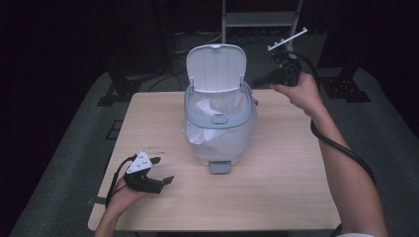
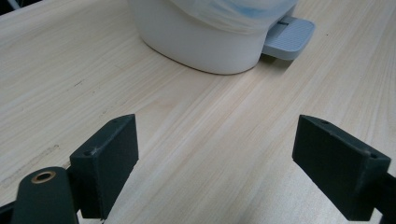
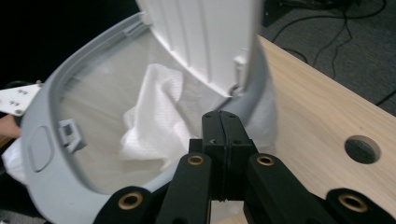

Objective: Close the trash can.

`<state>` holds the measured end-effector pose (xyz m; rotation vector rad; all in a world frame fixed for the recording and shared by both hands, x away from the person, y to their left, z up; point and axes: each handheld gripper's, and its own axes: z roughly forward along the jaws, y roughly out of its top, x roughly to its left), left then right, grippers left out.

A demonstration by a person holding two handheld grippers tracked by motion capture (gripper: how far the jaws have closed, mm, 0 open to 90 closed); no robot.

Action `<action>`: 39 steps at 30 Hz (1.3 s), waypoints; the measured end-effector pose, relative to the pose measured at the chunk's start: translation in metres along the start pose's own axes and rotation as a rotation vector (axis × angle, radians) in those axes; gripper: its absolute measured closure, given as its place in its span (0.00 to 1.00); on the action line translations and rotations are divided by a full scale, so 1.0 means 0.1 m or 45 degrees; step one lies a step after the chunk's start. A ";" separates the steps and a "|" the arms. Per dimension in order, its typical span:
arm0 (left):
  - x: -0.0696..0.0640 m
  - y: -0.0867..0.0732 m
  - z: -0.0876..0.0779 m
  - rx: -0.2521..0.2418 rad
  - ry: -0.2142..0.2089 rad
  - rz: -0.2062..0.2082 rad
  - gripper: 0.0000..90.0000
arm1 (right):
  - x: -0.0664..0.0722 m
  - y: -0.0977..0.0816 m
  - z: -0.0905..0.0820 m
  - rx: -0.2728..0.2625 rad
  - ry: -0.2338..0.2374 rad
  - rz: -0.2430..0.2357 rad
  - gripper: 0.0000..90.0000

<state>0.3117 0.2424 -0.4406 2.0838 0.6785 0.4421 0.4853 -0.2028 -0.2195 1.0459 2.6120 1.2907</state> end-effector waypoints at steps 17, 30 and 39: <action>0.02 -0.02 0.01 0.002 0.002 -0.008 0.15 | -0.31 0.34 0.14 -0.077 0.002 0.075 1.00; 0.02 -0.02 0.01 0.007 0.001 -0.004 0.15 | -0.36 0.47 0.34 -0.110 0.083 0.086 1.00; 0.01 -0.02 0.03 0.012 -0.001 -0.002 0.15 | -0.33 0.42 0.32 -0.166 0.183 0.072 1.00</action>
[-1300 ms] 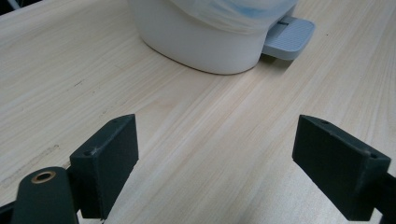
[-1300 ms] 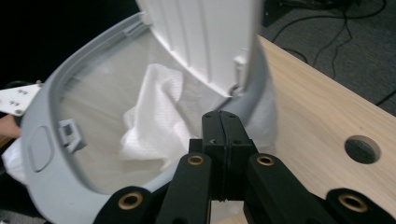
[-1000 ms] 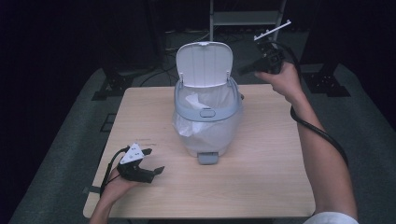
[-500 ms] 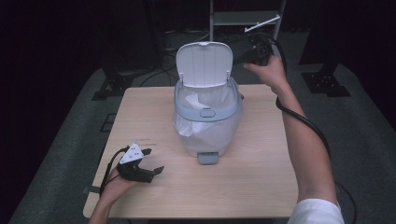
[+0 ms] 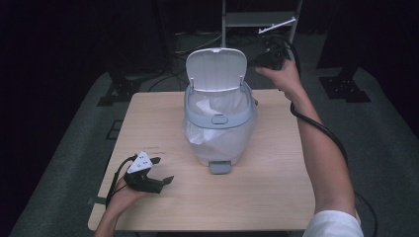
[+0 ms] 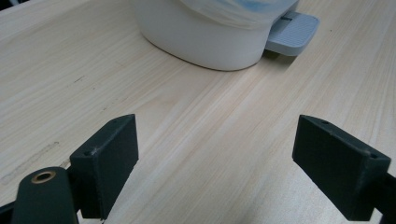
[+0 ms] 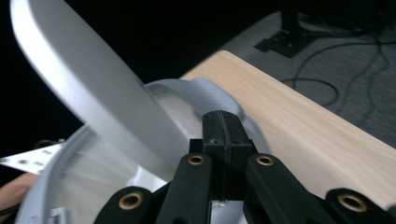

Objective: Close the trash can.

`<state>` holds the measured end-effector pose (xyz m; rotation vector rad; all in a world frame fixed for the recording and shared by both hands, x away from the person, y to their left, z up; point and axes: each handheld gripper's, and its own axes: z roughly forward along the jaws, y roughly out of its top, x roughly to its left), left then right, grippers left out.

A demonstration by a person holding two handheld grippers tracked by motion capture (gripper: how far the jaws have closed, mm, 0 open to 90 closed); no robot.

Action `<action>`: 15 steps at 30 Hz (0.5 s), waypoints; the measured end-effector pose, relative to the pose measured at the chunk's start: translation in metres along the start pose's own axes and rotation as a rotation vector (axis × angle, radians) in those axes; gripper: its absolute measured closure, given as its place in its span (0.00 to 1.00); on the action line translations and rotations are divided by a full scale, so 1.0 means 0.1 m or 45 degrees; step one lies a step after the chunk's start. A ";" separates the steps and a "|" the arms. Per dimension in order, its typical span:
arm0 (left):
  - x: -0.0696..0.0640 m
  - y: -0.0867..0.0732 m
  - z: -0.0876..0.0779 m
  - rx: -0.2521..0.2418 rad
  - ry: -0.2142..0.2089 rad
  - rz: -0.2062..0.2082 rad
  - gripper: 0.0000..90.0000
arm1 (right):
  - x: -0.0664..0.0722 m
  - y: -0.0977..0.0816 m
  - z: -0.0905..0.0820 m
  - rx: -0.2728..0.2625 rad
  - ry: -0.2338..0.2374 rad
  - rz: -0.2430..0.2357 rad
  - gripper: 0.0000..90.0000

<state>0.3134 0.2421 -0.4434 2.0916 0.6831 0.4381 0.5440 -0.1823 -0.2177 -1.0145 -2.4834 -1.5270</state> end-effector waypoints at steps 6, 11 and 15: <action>0.00 0.00 -0.01 0.001 0.007 0.006 0.15 | 0.10 -0.03 0.01 0.026 0.046 -0.038 1.00; -0.01 0.01 -0.01 0.001 0.006 0.007 0.15 | 0.21 -0.06 0.02 0.038 0.086 -0.065 1.00; -0.01 0.00 0.01 0.016 0.003 0.015 0.15 | 0.30 -0.08 0.04 0.058 0.098 -0.093 1.00</action>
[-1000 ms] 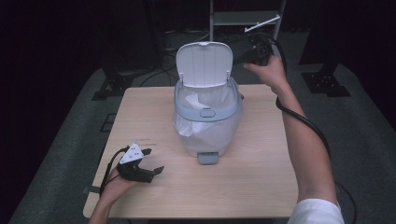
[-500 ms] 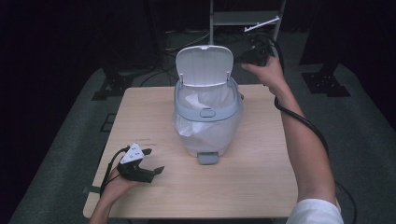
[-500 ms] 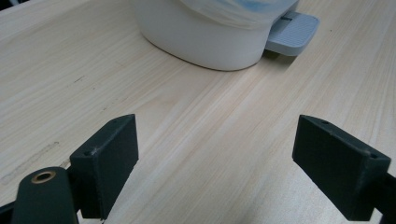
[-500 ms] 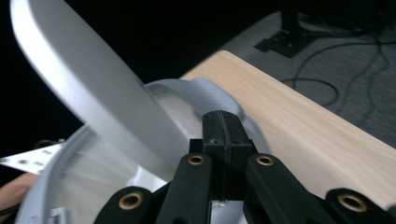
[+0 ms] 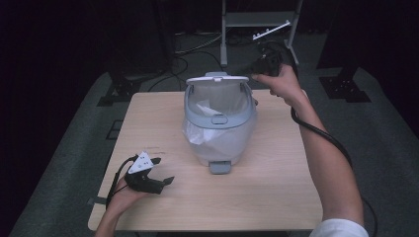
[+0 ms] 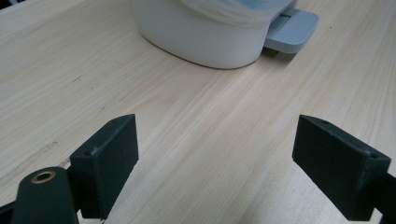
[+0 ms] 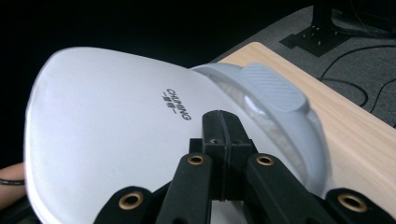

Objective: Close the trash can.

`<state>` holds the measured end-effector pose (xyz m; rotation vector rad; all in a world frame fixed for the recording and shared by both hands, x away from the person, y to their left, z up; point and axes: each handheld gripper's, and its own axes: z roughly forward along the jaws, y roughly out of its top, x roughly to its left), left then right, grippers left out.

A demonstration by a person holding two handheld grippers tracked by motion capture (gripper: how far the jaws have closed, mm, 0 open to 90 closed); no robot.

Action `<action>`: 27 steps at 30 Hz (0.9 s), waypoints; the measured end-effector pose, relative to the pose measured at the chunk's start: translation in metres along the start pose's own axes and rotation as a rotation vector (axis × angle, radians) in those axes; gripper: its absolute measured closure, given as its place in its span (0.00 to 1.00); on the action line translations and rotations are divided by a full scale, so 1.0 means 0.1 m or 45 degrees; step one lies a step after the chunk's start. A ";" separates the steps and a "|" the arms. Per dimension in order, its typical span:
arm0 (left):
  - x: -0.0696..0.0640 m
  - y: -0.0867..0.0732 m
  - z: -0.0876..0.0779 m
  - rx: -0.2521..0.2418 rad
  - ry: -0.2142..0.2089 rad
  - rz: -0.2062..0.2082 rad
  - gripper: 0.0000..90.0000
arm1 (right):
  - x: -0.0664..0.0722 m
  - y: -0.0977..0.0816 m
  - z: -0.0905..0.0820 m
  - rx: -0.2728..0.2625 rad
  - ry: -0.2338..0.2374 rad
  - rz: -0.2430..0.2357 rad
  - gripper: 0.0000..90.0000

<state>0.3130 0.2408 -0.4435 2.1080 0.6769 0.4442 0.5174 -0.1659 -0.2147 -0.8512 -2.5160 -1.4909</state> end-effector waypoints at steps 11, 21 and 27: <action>-0.01 -0.01 0.00 0.004 0.004 0.003 0.15 | 0.18 -0.04 0.07 0.031 0.022 -0.051 1.00; -0.01 -0.01 -0.01 0.005 0.007 0.003 0.15 | 0.36 -0.05 0.16 0.082 0.003 -0.097 0.99; -0.03 -0.01 0.00 0.007 0.005 0.004 0.15 | 0.46 -0.08 0.22 0.111 -0.005 -0.138 0.99</action>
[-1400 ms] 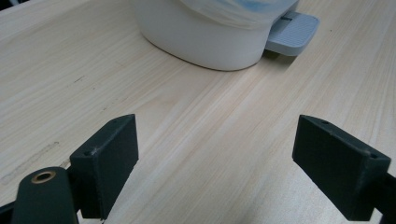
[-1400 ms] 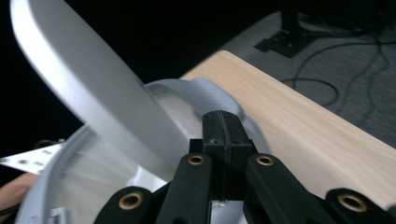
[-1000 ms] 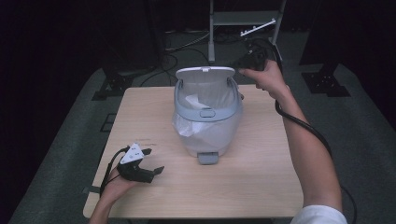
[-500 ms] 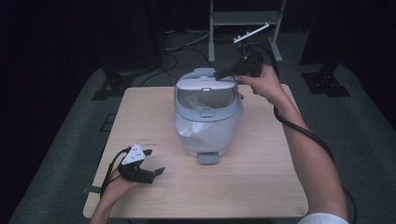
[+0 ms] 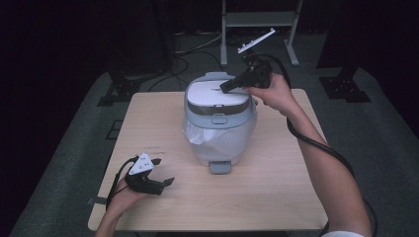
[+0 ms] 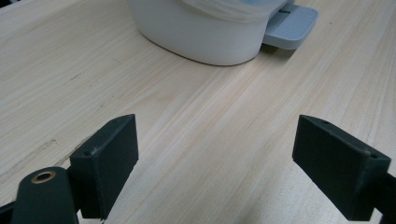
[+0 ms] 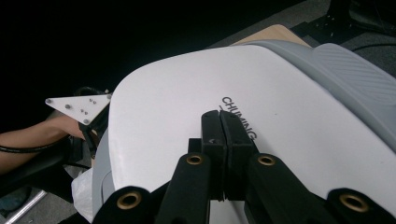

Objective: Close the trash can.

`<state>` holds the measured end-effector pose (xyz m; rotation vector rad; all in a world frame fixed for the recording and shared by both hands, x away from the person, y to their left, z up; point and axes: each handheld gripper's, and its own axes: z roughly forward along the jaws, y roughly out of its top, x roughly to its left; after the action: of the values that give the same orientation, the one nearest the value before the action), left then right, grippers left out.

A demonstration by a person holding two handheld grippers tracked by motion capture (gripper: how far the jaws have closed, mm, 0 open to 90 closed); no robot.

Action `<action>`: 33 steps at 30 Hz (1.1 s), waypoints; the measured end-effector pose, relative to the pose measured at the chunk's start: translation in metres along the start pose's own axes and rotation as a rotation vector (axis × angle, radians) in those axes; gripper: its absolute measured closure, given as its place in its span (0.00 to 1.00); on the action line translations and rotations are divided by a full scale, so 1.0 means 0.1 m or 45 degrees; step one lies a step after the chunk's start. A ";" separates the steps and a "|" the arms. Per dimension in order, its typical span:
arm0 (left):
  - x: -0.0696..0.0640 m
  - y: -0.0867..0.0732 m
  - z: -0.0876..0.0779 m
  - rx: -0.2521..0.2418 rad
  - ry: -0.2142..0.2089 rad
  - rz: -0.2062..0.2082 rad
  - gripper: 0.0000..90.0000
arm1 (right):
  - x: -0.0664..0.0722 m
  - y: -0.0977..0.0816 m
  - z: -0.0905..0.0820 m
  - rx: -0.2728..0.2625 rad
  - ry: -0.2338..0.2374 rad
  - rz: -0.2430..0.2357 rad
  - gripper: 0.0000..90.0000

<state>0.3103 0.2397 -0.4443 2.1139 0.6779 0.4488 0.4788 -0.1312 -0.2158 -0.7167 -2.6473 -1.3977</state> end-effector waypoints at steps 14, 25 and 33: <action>-0.02 0.01 0.01 0.005 -0.007 0.010 0.15 | 0.16 -0.06 0.07 0.042 -0.017 -0.046 0.99; -0.03 0.01 0.01 0.008 -0.013 0.016 0.15 | 0.36 -0.11 0.18 0.096 -0.010 -0.112 0.98; -0.04 0.01 0.02 0.011 -0.017 0.018 0.15 | 0.45 -0.13 0.18 0.098 -0.068 -0.156 0.97</action>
<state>0.3084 0.2353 -0.4451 2.1290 0.6583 0.4398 0.4357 -0.1066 -0.2242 -0.6020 -2.8126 -1.3132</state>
